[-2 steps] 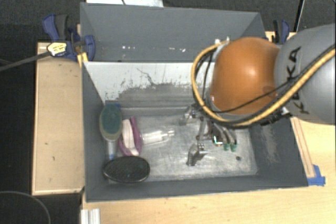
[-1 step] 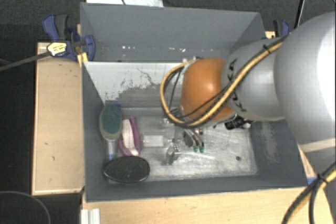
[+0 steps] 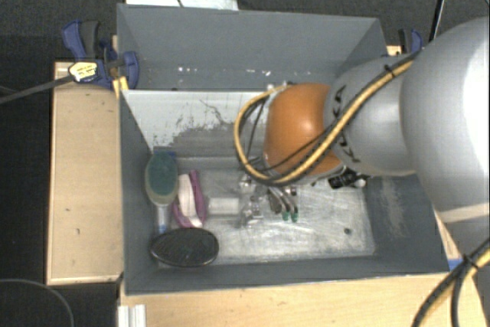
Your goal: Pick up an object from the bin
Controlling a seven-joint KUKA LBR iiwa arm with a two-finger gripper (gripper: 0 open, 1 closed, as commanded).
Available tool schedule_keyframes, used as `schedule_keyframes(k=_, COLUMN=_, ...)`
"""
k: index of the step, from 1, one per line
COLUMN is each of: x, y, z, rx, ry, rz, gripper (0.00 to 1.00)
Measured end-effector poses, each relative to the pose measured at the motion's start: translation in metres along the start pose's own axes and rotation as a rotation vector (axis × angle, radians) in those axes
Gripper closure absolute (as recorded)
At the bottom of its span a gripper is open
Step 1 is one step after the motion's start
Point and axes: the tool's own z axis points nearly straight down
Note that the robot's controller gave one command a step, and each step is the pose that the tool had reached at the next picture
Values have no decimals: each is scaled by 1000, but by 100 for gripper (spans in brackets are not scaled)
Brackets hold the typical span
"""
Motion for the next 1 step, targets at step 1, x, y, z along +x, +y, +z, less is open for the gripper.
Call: schedule_keyframes(k=1, x=5, y=21, z=-174, rx=-1, ry=-9, rz=-61, gripper=100)
